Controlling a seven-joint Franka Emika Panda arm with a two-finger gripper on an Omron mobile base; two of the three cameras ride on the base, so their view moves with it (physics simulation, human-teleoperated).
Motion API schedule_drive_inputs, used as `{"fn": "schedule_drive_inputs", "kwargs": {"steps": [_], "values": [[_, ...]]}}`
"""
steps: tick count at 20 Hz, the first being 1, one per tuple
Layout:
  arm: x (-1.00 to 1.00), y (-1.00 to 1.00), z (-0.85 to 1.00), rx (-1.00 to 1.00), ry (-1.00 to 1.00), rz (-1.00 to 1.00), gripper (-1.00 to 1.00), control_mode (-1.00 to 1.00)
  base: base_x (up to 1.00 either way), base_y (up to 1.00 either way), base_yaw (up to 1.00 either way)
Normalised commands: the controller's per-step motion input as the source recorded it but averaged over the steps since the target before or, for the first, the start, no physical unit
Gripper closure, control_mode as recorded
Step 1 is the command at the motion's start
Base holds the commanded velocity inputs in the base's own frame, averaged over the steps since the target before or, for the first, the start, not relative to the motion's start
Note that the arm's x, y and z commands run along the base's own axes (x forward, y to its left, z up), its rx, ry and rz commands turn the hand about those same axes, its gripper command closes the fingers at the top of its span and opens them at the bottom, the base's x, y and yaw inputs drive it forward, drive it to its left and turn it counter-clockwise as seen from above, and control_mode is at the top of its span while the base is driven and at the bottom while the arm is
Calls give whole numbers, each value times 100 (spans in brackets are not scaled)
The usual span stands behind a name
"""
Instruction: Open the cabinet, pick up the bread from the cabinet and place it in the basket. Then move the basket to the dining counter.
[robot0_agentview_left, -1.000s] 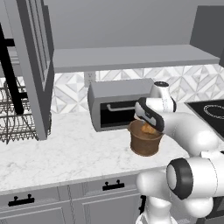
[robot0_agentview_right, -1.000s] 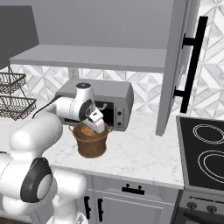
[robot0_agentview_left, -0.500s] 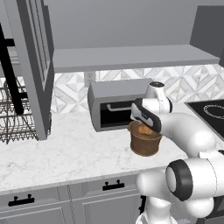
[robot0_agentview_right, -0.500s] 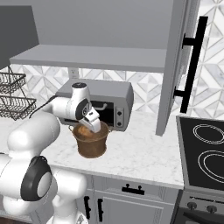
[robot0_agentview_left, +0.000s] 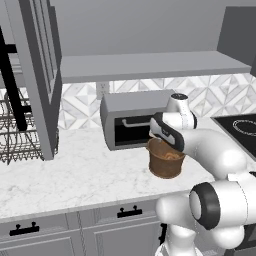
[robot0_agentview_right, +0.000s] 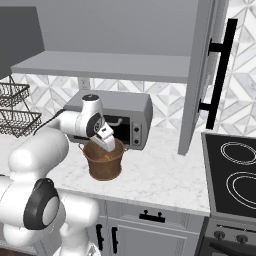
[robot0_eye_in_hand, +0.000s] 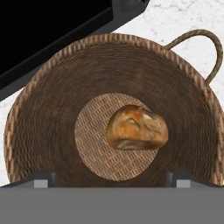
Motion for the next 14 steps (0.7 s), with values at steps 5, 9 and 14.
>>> {"fn": "schedule_drive_inputs", "kwargs": {"steps": [5, 9, 14], "values": [[-29, -5, 11, 0, -2, -3, -100, -100, 0, 0, 0], [-55, -35, 16, 0, 0, -12, -100, -100, 0, 0, 0], [-13, -39, 0, 0, 3, -5, -100, -100, 0, 0, 0]]}}
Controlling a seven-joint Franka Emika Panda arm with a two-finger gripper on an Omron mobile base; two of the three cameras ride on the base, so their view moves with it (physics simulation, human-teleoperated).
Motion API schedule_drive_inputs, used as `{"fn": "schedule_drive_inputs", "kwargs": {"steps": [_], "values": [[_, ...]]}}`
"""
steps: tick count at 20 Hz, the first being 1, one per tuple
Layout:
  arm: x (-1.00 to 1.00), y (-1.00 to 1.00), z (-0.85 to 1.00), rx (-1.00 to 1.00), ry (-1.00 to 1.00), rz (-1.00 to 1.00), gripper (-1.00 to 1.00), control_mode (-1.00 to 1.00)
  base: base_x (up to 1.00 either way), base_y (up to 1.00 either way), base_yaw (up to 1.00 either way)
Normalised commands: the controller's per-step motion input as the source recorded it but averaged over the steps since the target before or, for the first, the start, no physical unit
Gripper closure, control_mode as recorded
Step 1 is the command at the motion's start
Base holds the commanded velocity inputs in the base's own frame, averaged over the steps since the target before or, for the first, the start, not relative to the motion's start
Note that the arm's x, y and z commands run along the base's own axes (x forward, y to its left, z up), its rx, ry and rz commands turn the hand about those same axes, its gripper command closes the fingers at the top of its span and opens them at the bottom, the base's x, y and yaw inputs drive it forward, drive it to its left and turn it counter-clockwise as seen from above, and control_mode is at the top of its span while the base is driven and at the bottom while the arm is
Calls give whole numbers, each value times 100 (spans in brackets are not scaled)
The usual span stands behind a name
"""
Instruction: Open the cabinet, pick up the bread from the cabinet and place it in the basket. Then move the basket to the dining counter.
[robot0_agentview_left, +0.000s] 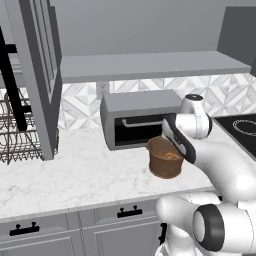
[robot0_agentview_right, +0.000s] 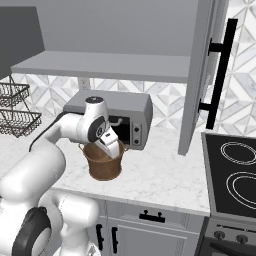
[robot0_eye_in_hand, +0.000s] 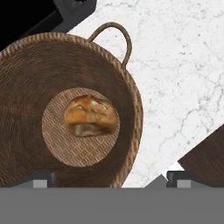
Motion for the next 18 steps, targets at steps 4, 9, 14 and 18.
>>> {"fn": "schedule_drive_inputs", "kwargs": {"steps": [4, 9, 14, 18], "values": [[0, -44, -11, 0, 14, 0, -100, -100, 0, 0, 0], [0, -33, -26, 0, 10, 0, -100, -100, 0, 0, 0], [0, -1, -22, 1, 2, 0, -100, -100, 0, 0, 0], [7, 0, -20, 6, 0, 0, -100, -100, 0, 0, 0]]}}
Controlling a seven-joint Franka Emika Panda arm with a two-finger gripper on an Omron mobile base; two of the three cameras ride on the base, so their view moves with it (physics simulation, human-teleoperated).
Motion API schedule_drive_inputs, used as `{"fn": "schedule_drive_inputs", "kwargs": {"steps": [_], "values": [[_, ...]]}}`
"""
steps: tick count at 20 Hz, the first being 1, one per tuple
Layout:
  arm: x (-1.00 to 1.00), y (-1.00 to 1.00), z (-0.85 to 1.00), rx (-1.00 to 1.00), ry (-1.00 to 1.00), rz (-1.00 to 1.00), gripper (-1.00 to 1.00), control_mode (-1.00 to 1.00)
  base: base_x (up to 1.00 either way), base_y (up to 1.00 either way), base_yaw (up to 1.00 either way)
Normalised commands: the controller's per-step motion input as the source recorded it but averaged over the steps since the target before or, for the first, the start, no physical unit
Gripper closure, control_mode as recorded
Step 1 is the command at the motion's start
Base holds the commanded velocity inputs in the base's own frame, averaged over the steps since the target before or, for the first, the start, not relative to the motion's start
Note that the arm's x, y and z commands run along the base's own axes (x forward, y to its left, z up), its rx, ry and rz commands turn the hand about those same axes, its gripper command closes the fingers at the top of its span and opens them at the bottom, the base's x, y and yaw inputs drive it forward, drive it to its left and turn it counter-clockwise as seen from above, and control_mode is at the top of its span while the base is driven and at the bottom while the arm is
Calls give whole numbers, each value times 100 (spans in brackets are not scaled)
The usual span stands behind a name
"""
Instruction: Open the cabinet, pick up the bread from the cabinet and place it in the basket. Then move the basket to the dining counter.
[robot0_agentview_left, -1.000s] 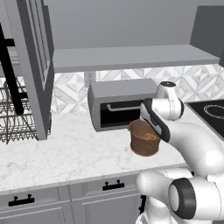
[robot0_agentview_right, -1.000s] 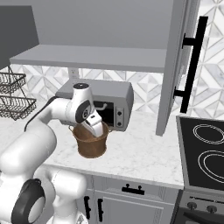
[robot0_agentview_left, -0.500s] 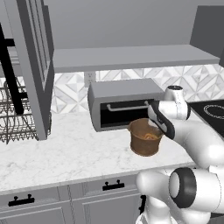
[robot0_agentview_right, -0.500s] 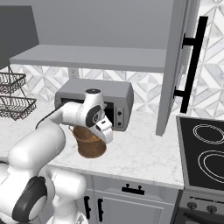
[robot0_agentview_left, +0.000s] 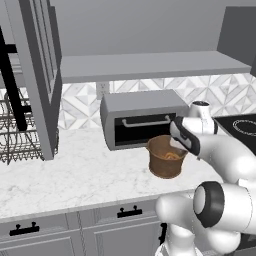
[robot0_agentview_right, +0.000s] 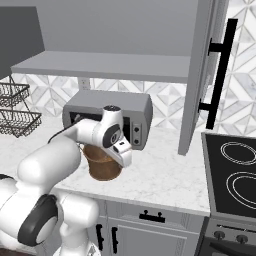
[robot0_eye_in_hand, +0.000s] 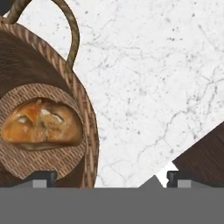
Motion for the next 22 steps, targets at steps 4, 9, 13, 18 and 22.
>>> {"fn": "schedule_drive_inputs", "kwargs": {"steps": [4, 9, 13, 18, 22], "values": [[16, 0, -14, 9, 0, 0, -100, -100, 0, 0, 0], [2, 3, -12, 7, 0, 0, -100, -100, 0, 0, 0], [1, 6, -18, 1, -1, 0, -100, -100, 0, 0, 0], [0, 17, -16, 0, 0, 0, 100, -100, 0, 0, 0], [0, 21, -22, 1, 0, 0, 100, -100, 0, 0, 0]]}}
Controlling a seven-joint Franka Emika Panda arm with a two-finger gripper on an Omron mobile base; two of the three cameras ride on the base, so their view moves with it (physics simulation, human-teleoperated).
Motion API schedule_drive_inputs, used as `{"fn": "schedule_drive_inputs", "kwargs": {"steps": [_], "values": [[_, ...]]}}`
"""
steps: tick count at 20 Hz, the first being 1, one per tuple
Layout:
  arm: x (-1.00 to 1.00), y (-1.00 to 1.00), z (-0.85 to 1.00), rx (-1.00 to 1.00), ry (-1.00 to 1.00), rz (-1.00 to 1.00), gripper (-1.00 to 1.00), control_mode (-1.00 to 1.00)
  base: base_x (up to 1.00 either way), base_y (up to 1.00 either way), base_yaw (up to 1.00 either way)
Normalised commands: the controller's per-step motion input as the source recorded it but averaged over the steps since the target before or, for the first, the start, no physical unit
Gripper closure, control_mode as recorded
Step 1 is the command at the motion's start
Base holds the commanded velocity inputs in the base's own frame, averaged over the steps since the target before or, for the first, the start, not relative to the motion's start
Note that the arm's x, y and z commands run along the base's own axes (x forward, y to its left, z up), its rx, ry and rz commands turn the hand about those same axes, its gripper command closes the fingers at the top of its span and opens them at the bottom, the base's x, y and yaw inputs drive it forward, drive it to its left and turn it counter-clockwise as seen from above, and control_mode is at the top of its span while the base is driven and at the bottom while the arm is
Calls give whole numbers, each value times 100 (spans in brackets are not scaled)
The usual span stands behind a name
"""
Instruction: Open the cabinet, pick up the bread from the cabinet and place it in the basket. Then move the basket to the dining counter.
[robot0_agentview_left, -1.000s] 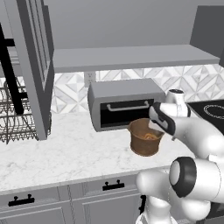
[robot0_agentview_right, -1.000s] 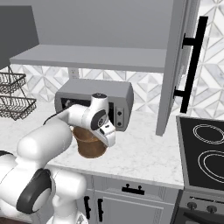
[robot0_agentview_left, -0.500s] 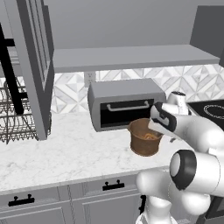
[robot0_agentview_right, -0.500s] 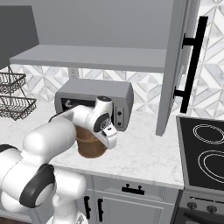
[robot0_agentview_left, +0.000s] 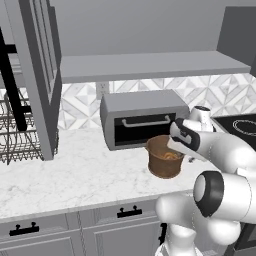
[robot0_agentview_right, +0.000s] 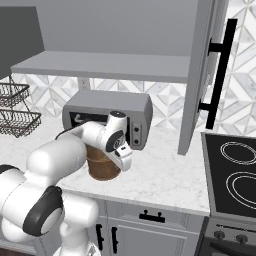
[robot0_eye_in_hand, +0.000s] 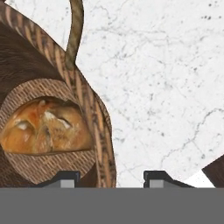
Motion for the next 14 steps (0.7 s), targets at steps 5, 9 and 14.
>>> {"fn": "schedule_drive_inputs", "kwargs": {"steps": [5, 9, 14], "values": [[0, 11, -22, 2, 0, 0, 100, -100, 0, 0, 0], [0, 3, -6, 0, -7, -1, 100, -100, 0, 0, 0], [-22, 11, 22, 3, -5, -12, 100, -100, 0, 0, 0]]}}
